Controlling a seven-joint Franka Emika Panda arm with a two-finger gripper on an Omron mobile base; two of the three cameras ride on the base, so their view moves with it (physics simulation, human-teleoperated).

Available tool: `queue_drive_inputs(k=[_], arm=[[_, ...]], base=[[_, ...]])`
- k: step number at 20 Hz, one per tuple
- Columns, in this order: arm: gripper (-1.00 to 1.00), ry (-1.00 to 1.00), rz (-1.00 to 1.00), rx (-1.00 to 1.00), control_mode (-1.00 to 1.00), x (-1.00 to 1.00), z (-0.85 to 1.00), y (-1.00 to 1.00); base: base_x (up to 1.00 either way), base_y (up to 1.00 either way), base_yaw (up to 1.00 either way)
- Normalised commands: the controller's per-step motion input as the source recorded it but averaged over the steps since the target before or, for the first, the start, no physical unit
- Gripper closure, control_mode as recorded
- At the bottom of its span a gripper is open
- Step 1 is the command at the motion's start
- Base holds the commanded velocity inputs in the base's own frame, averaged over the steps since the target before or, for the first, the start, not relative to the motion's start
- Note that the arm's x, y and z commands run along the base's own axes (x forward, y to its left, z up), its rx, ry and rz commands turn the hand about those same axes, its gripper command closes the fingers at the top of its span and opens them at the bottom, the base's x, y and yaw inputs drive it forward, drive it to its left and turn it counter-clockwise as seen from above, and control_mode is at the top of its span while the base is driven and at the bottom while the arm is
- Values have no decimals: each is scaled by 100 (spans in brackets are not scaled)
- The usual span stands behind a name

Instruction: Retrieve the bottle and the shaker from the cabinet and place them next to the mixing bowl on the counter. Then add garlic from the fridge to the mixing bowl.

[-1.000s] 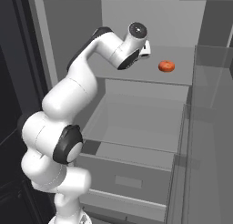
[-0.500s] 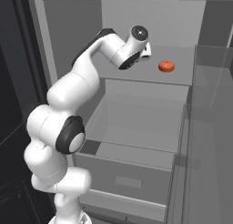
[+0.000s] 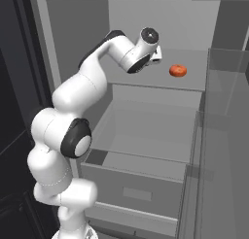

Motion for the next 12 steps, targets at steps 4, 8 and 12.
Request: queue_drive_inputs(k=[4,8,12], arm=[[-100,0,0,0,-100,5,-2,0],[-100,0,0,0,-100,1,-3,0],[-100,0,0,0,-100,0,-9,1]], base=[[0,0,0],[0,0,0],[0,0,0]])
